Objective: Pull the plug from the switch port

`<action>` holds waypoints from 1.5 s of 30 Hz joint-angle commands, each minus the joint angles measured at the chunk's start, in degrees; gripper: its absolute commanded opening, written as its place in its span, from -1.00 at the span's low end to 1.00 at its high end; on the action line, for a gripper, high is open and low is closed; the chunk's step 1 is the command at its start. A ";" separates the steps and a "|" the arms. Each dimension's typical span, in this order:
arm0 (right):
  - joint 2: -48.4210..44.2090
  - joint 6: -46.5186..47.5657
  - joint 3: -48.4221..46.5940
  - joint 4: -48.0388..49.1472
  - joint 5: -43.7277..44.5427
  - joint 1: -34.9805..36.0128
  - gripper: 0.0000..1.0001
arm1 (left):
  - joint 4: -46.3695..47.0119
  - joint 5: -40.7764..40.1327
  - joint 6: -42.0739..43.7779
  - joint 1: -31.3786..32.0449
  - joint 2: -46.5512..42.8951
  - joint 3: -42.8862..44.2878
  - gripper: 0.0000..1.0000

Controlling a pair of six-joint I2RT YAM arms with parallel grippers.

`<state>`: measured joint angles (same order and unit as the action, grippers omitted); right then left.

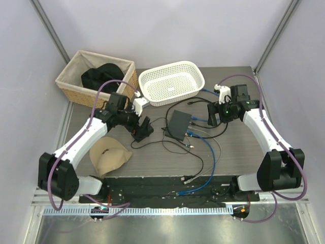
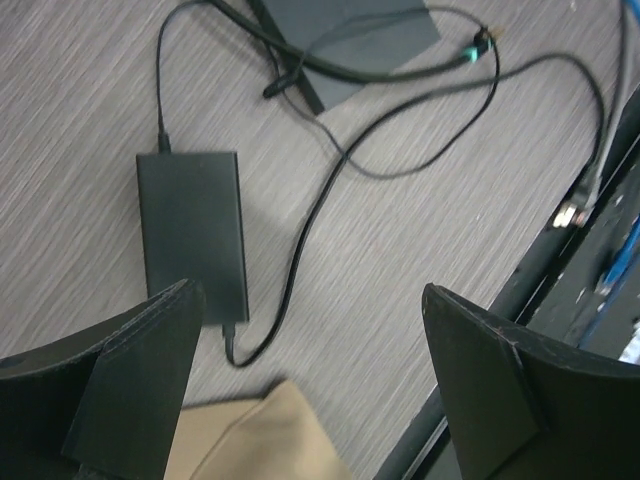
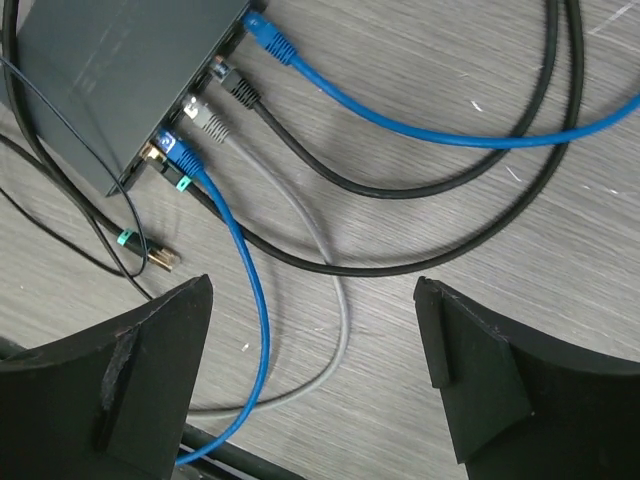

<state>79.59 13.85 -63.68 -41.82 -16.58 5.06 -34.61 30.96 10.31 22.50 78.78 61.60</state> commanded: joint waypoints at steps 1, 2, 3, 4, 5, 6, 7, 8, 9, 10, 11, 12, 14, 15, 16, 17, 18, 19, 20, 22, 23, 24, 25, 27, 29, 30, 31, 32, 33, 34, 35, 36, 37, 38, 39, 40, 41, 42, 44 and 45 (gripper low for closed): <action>-2.69 -4.96 1.28 3.06 -3.59 -0.23 0.77 | -4.66 -2.75 7.35 -0.18 -6.35 -3.24 0.91; -2.25 -5.67 1.10 3.32 -5.03 0.04 0.75 | -4.76 -2.92 7.71 -0.26 -6.62 -4.81 0.92; -1.64 -5.76 0.93 3.94 -5.65 0.56 0.74 | -4.50 -2.92 7.80 -0.27 -6.80 -5.70 0.91; -1.02 -5.59 -0.03 4.55 -5.83 1.35 0.73 | -3.37 -2.66 7.45 -0.18 -6.97 -6.40 0.91; 0.46 -5.06 -0.48 6.04 -5.75 2.49 0.73 | -2.58 -2.22 7.01 -0.09 -6.80 -7.10 0.91; 1.35 -4.54 -1.09 6.92 -5.48 3.28 0.73 | -2.13 -1.61 6.75 -0.18 -6.28 -6.94 0.90; 2.49 -4.44 -2.66 7.71 -5.22 3.81 0.73 | -1.34 -1.00 5.79 -0.09 -5.49 -6.41 0.88; 5.11 -4.44 -3.63 9.03 -4.26 4.95 0.74 | -0.90 -0.90 5.26 -0.18 -3.57 -4.58 0.87; 6.35 -4.88 -4.69 9.47 -3.56 5.39 0.75 | -0.64 -0.90 4.90 -0.18 -2.42 -3.43 0.86; 7.84 -5.32 -6.87 10.09 -3.03 5.66 0.75 | -0.55 -0.73 4.55 -0.09 -1.36 -2.03 0.86; 9.08 -5.49 -8.03 10.79 -2.76 5.92 0.75 | -0.55 -0.55 4.46 -0.18 0.74 0.51 0.86; 11.70 -5.76 -9.26 10.88 -2.32 6.27 0.75 | -0.37 -0.38 3.94 -0.09 1.63 1.67 0.86; 14.09 -5.59 -12.51 11.23 -1.79 6.89 0.74 | 0.94 0.85 0.88 -0.09 4.69 4.12 0.86; 16.62 -5.50 -13.57 11.24 -1.18 8.02 0.74 | 1.73 1.55 -0.97 -0.09 5.67 4.83 0.86; 17.69 -5.06 -15.58 11.32 -1.18 8.56 0.72 | 3.48 2.52 -2.99 -0.09 6.90 5.45 0.85; 18.92 -4.88 -16.55 11.24 -1.18 9.17 0.71 | 4.54 5.14 -8.14 -0.09 7.87 6.15 0.83; 19.89 -4.71 -17.52 11.24 -1.18 10.05 0.69 | 7.51 6.03 -9.85 -0.09 9.53 6.25 0.83; 21.73 -3.75 -19.18 11.32 -1.09 11.97 0.64 | 9.28 6.48 -14.13 -0.09 10.16 6.16 0.82; 22.35 -2.87 -19.98 10.80 -1.17 13.47 0.60 | 10.60 6.57 -17.83 -0.18 10.68 5.72 0.82; 23.93 -0.41 -21.65 9.75 -0.83 17.59 0.53 | 12.02 6.92 -18.57 -0.09 10.87 5.63 0.82; 24.20 1.69 -21.66 9.57 -0.48 19.01 0.53 | 11.76 6.40 -17.44 -0.18 10.43 5.63 0.82; 24.64 2.23 -21.57 9.65 0.05 20.15 0.52 | 10.71 4.65 -16.73 -0.26 9.56 5.63 0.82; 25.43 2.32 -21.31 9.92 0.23 22.25 0.52 | 10.18 3.68 -16.11 -0.18 8.94 5.37 0.83; 26.66 0.75 -21.22 10.44 0.05 23.50 0.48 | 8.61 2.70 -14.88 -1.05 7.54 5.02 0.83; 28.33 -2.23 -21.05 12.81 2.77 24.56 0.44 | 7.54 2.70 -15.14 -1.93 5.69 4.76 0.81; 28.95 -2.77 -21.48 13.34 3.30 24.73 0.42 | 7.98 2.88 -15.14 -2.54 4.29 4.23 0.81; 29.74 -3.21 -21.92 14.04 3.83 24.91 0.40 | 8.24 2.62 -14.70 -2.72 1.66 3.01 0.81; 31.14 -3.65 -22.45 14.31 5.23 25.52 0.39 | 8.42 2.27 -14.27 -2.73 0.24 2.30 0.82; 32.11 -4.61 -23.84 14.49 6.37 25.87 0.39 | 8.42 1.91 -13.74 -2.73 -0.90 1.68 0.82; 32.90 -4.97 -24.73 14.66 7.08 26.23 0.37 | 8.25 1.04 -13.21 -2.81 -2.57 0.55 0.82; 34.47 -5.23 -25.52 14.67 8.57 27.01 0.35 | 7.72 0.60 -12.86 -2.73 -3.19 0.01 0.82; 35.19 -5.76 -27.01 14.75 9.10 27.46 0.32 | 7.45 0.42 -12.68 -2.73 -3.72 -0.60 0.82; 35.89 -6.02 -27.81 14.58 9.28 27.89 0.32 | 7.37 -0.28 -12.50 -2.73 -4.25 -1.74 0.82; 36.68 -6.20 -28.51 14.49 9.28 28.25 0.31 | 7.71 -0.63 -12.59 -2.73 -5.30 -2.36 0.83; 37.73 -6.29 -29.65 14.49 9.72 29.12 0.30 | 8.24 -1.07 -12.76 -2.81 -5.92 -3.06 0.84; 38.26 -6.72 -30.01 14.40 10.16 29.65 0.30 | 8.77 -1.43 -13.20 -2.81 -6.44 -4.46 0.83; 38.70 -6.81 -30.45 14.31 10.42 30.09 0.30 | 9.73 -1.69 -13.81 -3.08 -7.32 -5.08 0.84; 39.58 -7.08 -31.06 14.23 10.51 30.71 0.29 | 10.17 -1.69 -14.26 -3.34 -7.59 -5.53 0.84; 40.20 -7.60 -31.42 13.79 10.60 31.32 0.29 | 10.35 -1.60 -14.79 -3.95 -8.12 -6.49 0.85; 40.55 -7.95 -31.59 13.53 10.51 31.50 0.29 | 10.44 -1.69 -14.70 -4.04 -8.47 -6.58 0.85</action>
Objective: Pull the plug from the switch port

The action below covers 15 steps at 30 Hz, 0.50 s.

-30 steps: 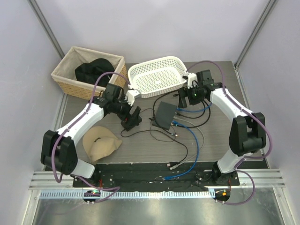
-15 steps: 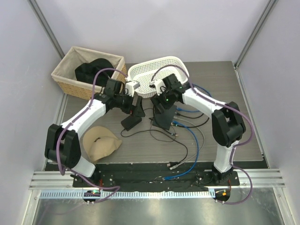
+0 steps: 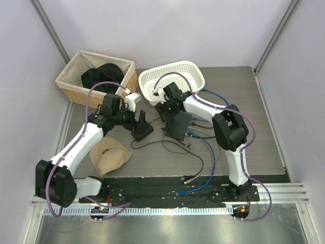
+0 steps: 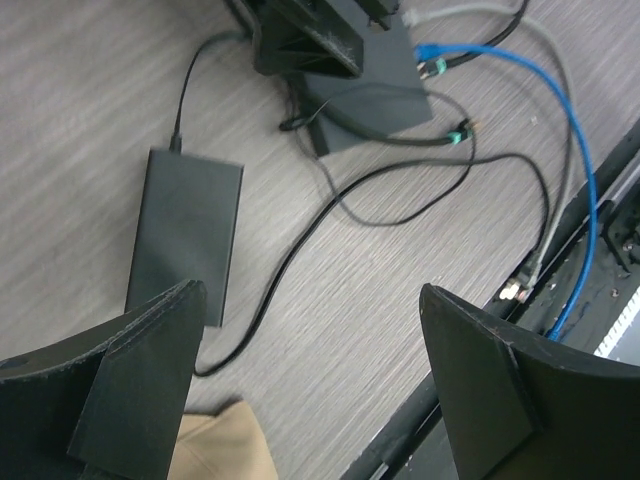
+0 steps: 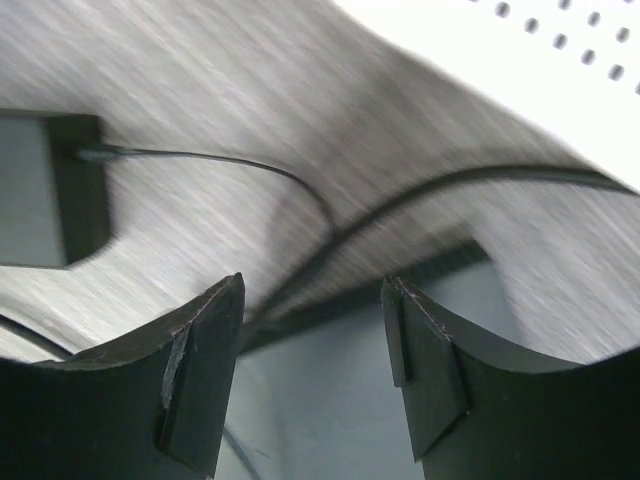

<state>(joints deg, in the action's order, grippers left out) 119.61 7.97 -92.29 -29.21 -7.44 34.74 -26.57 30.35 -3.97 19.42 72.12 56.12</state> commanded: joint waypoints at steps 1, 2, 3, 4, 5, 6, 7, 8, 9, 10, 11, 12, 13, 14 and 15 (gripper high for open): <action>1.06 -2.51 -2.98 0.21 1.38 2.17 0.28 | 2.22 -1.08 -0.25 -1.22 -1.98 -1.36 0.85; 1.24 -2.69 -2.90 0.03 1.81 2.35 0.28 | 2.13 -1.25 0.18 -1.31 -2.07 -1.54 0.86; 1.41 -2.95 -2.55 -0.23 2.08 2.61 0.28 | 2.05 -1.34 0.27 -1.23 -2.33 -1.80 0.86; 1.67 -3.13 -2.37 -0.49 2.86 2.70 0.26 | 2.13 -1.34 0.36 -1.23 -2.42 -1.89 0.85; 1.68 -3.31 -2.11 -0.58 3.39 3.05 0.22 | 2.22 -1.34 0.36 -1.31 -2.42 -1.98 0.86; 1.59 -3.57 -1.58 -0.58 4.10 3.05 0.19 | 2.40 -1.34 0.28 -1.31 -2.42 -2.15 0.86; 1.68 -3.83 -1.32 -0.58 6.02 3.14 0.17 | 2.57 -1.34 0.19 -1.31 -2.51 -2.15 0.86; 1.50 -4.45 -1.23 -0.67 6.73 3.05 0.12 | 2.83 -1.34 0.01 -1.23 -2.42 -2.24 0.86; 1.41 -4.71 -0.70 -0.67 7.17 3.05 0.09 | 3.01 -1.26 -0.08 -1.23 -2.33 -2.24 0.86; 1.15 -5.06 -0.61 -0.76 9.79 3.23 0.06 | 3.27 -1.26 -0.16 -1.23 -2.16 -2.24 0.86; 1.06 -6.02 -0.44 -0.76 10.77 3.23 -0.04 | 3.28 -1.34 -0.16 -1.23 -1.98 -2.24 0.87; 0.80 -6.38 -0.09 -0.67 11.30 3.23 -0.11 | 3.28 -1.34 -0.16 -1.31 -1.89 -2.15 0.86; 0.54 -6.56 0.00 -0.67 11.57 3.23 -0.19 | 3.36 -1.34 -0.08 -1.23 -1.54 -2.15 0.87; 0.01 -6.65 0.18 -0.76 12.01 3.31 -0.31 | 3.45 -1.34 0.01 -1.31 -1.45 -2.07 0.87; -0.17 -6.91 0.62 -0.93 11.93 3.32 -0.35 | 3.54 -1.34 0.01 -1.23 -1.28 -2.15 0.87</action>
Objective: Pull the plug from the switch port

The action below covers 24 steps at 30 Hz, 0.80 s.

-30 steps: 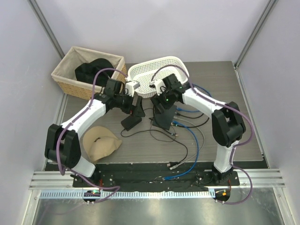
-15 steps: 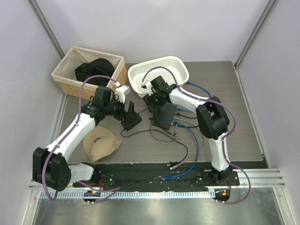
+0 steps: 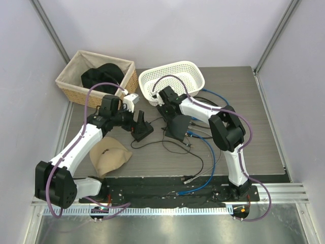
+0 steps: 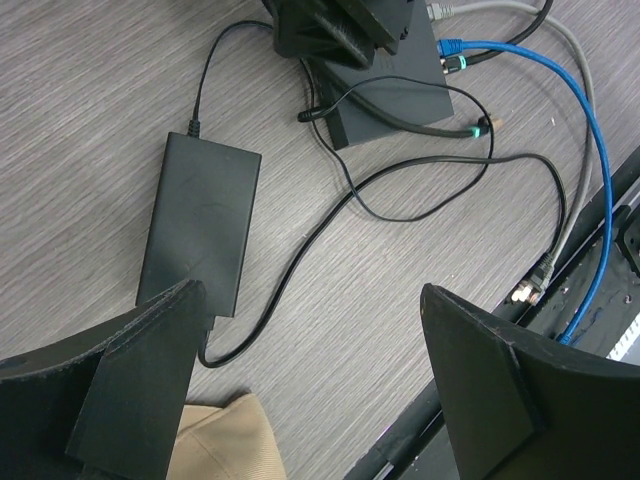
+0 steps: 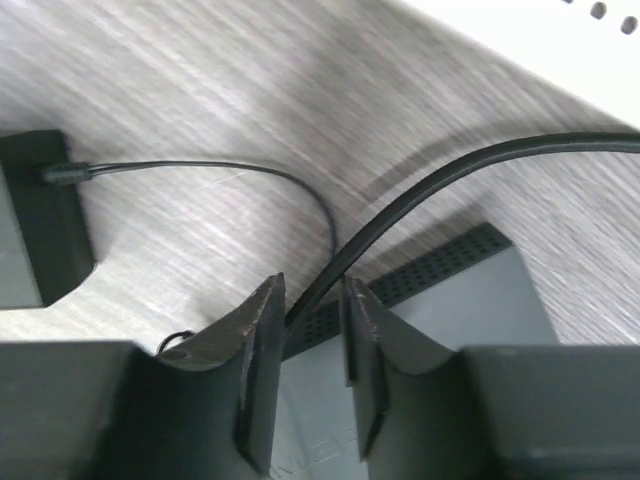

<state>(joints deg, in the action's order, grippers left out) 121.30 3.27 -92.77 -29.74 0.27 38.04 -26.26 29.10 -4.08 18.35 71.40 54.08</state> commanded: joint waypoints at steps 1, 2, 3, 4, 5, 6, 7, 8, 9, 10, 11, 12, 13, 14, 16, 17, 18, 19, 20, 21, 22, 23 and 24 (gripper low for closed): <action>-2.03 -2.39 1.28 -0.41 4.21 0.10 -0.36 | 3.49 -0.19 0.30 -0.16 -0.38 -0.03 0.87; -2.38 -2.56 1.71 -0.50 3.77 0.10 -0.36 | 3.58 -0.10 0.30 -0.16 -0.21 -0.12 0.87; -2.64 -3.09 2.07 -0.50 3.25 0.10 -0.36 | 3.59 -0.10 0.30 -0.16 -0.12 -0.12 0.87; -2.82 -3.18 2.24 -0.50 2.63 0.10 -0.35 | 3.85 -0.10 0.30 -0.16 0.14 -0.12 0.87; -3.17 -3.18 2.68 -0.67 1.58 0.02 -0.34 | 4.02 -0.10 0.38 -0.24 0.32 -0.03 0.87; -3.43 -3.18 2.94 -0.85 1.31 0.28 -0.34 | 4.02 -0.10 0.30 -0.16 0.41 -0.03 0.88; -3.61 -3.18 3.12 -1.02 0.96 0.28 -0.48 | 4.11 -0.10 0.30 -0.16 0.58 -0.03 0.88; -3.96 -3.18 3.30 -1.29 0.52 0.28 -0.63 | 4.11 -0.10 0.30 -0.24 0.76 0.14 0.88; -4.74 -3.18 3.30 -2.07 0.43 0.28 -0.75 | 4.11 -0.10 0.30 -0.16 0.94 0.14 0.88; -5.54 -2.31 3.21 -2.60 0.78 0.28 -0.95 | 4.20 -0.10 0.38 -0.24 0.94 0.14 0.88; -6.33 -1.60 2.78 -3.13 1.04 0.19 -0.98 | 4.20 -0.27 0.38 -0.16 0.94 0.32 0.88; -8.60 -0.55 2.68 -4.27 1.22 0.19 -0.98 | 4.20 -0.36 0.30 -0.16 1.03 0.23 0.88; -9.92 1.63 2.60 -4.89 1.13 0.19 -0.98 | 4.20 -0.36 0.38 -0.16 1.03 0.14 0.88; -10.98 3.05 2.77 -5.24 1.31 0.19 -0.98 | 4.29 -0.28 0.38 -0.24 1.03 0.06 0.88; -14.66 6.20 3.38 -6.12 2.62 -0.07 -0.98 | 4.64 -0.10 0.21 -0.24 1.38 -0.12 0.88; -15.99 7.09 4.34 -6.04 3.24 -0.16 -0.98 | 4.90 -0.01 0.21 -0.16 1.46 -0.21 0.88; -17.05 8.06 4.96 -5.95 4.20 -0.34 -0.98 | 5.16 0.25 0.12 -0.24 1.90 -0.21 0.88; -19.14 9.20 5.58 -5.95 5.78 -0.51 -0.98 | 5.43 0.34 0.12 -0.16 2.08 -0.21 0.87; -20.04 11.39 7.41 -5.60 6.49 -0.69 -0.98 | 5.52 0.43 0.21 -0.16 2.25 -0.12 0.88; -20.83 12.98 8.56 -4.90 7.10 -0.95 -0.98 | 5.78 0.78 0.04 -0.16 2.78 -0.12 0.88; -22.32 14.21 9.79 -4.46 9.20 -1.47 -0.98 | 6.13 0.95 0.03 -0.24 2.96 0.05 0.88; -22.94 16.66 12.33 -3.50 10.09 -2.00 -0.98 | 6.40 1.04 -0.05 -0.24 3.31 0.14 0.88; -23.64 17.64 13.57 -3.23 10.79 -2.62 -0.98 | 6.92 1.22 -0.23 -0.16 3.49 0.14 0.88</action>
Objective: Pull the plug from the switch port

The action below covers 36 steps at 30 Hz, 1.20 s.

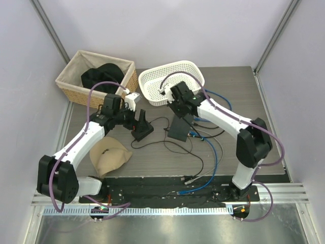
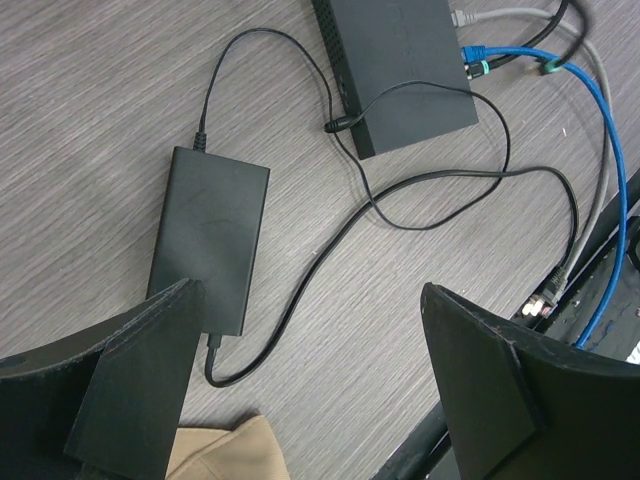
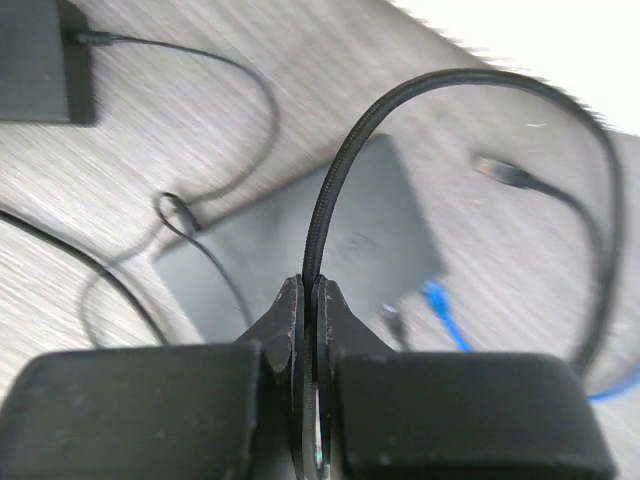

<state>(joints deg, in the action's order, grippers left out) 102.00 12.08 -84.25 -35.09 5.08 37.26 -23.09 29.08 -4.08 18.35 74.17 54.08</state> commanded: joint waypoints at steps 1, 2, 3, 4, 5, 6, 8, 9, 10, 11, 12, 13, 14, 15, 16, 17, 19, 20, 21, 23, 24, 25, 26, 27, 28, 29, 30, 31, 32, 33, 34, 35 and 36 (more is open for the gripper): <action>-4.96 9.71 6.28 2.39 6.25 -2.62 -0.98 | 3.93 1.33 -0.40 -0.24 1.06 0.23 0.88; -6.18 10.94 8.46 2.57 6.34 -4.28 -0.98 | 4.19 1.50 -0.41 -0.16 1.15 0.14 0.88; -6.80 13.47 9.62 2.75 6.52 -5.25 -0.98 | 4.63 1.59 -0.23 -0.24 1.24 0.06 0.88; -7.24 15.15 10.67 2.92 6.69 -6.13 -0.98 | 4.72 1.68 -0.23 -0.24 1.24 0.06 0.88; -8.12 16.82 12.60 3.10 6.43 -8.23 -0.98 | 4.81 1.68 -0.23 -0.16 1.33 -0.29 0.88; -8.39 20.93 13.40 3.36 6.26 -9.30 -0.98 | 5.16 1.68 -0.23 -0.16 1.33 -0.38 0.88; -8.92 24.99 14.63 3.45 4.95 -11.49 -0.98 | 5.42 1.59 -0.23 -0.24 1.06 -1.17 0.88; -9.27 27.28 14.81 3.36 3.81 -13.24 -0.98 | 5.69 1.77 -0.14 -0.16 1.06 -1.35 0.88; -9.44 32.00 14.90 2.84 2.93 -13.96 -0.98 | 5.86 1.77 -0.23 -0.16 0.89 -1.96 0.88; -9.71 35.26 15.68 2.05 1.96 -14.40 -0.98 | 6.13 1.86 -0.49 -0.16 0.80 -2.23 0.88; -10.67 38.08 16.30 1.87 0.47 -14.84 -0.98 | 6.48 1.77 -0.67 -0.16 0.71 -2.40 0.88; -11.02 43.24 17.00 1.87 -0.07 -15.02 -0.98 | 6.57 1.94 -0.67 -0.24 0.71 -2.75 0.88; -11.64 45.38 18.49 1.96 -0.59 -15.19 -0.98 | 6.74 1.94 -0.84 -0.16 0.62 -2.84 0.88; -11.82 47.23 19.11 2.04 -1.38 -15.11 -0.98 | 6.83 2.03 -0.93 -0.24 0.54 -2.84 0.88; -12.08 49.43 20.34 2.31 -1.56 -15.19 -0.98 | 6.83 2.03 -0.93 -0.16 0.54 -2.93 0.88; -11.82 49.80 20.70 3.09 -1.57 -15.02 -0.98 | 6.83 1.95 -0.93 -0.16 0.45 -2.93 0.88; -9.90 49.10 20.88 4.06 -0.52 -15.11 -0.96 | 7.01 2.12 -1.02 -0.16 0.45 -3.02 0.88; -8.84 47.44 20.70 4.59 -0.08 -15.11 -0.94 | 7.18 2.03 -1.11 -0.16 0.45 -3.02 0.88; -7.53 46.56 20.53 4.94 0.89 -15.11 -0.89 | 7.44 2.03 -1.37 -0.24 0.62 -3.02 0.88; -3.40 41.75 19.04 5.73 4.31 -15.19 -0.78 | 7.97 2.12 -1.72 -0.07 0.80 -3.02 0.88; -2.16 39.54 17.90 5.47 5.28 -15.11 -0.75 | 8.06 2.21 -2.51 -0.07 1.32 -3.02 0.88; -1.19 36.30 14.32 4.95 6.42 -15.11 -0.66 | 8.24 2.56 -2.95 -0.07 1.59 -2.59 0.88; 0.90 29.65 12.02 3.03 6.61 -15.19 -0.42 | 8.76 2.65 -3.39 0.11 2.03 -2.32 0.88; 1.71 26.02 9.39 1.01 6.17 -15.11 -0.08 | 8.94 3.17 -4.00 0.20 2.73 -1.19 0.88; 2.59 23.28 4.06 -1.53 4.95 -15.11 0.03 | 8.94 3.35 -4.44 0.46 4.47 -0.30 0.88; 2.59 20.73 2.35 -4.43 2.94 -15.11 0.14 | 8.94 3.70 -4.97 0.63 5.97 0.75 0.88; 1.72 16.27 1.29 -4.63 1.79 -15.11 0.41 | 8.94 4.14 -6.19 0.72 7.55 3.02 0.87; 0.85 15.09 0.50 -4.64 0.47 -15.11 0.50 | 9.03 4.66 -6.73 0.72 10.61 4.17 0.86; -0.73 13.69 -0.03 -4.90 -1.37 -15.02 0.55 | 9.20 4.93 -7.34 0.98 12.03 5.32 0.86; -1.01 11.50 -0.82 -5.42 -2.09 -15.02 0.60 | 9.38 5.28 -7.70 0.99 13.53 7.50 0.86; -0.92 10.17 -3.01 -7.34 -2.53 -15.11 0.62 | 9.55 5.55 -8.57 1.07 16.24 8.40 0.85; -0.66 9.29 -4.07 -8.23 -4.01 -15.02 0.62 | 10.34 5.64 -9.01 1.07 17.31 9.28 0.86; -0.31 8.59 -4.78 -8.76 -4.37 -15.02 0.62 | 10.78 5.81 -9.45 1.07 18.54 10.50 0.85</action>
<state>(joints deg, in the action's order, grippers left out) 104.84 30.24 -83.77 -39.40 5.06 22.24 -16.23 32.47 -10.33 19.14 88.77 59.61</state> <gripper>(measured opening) 0.806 0.928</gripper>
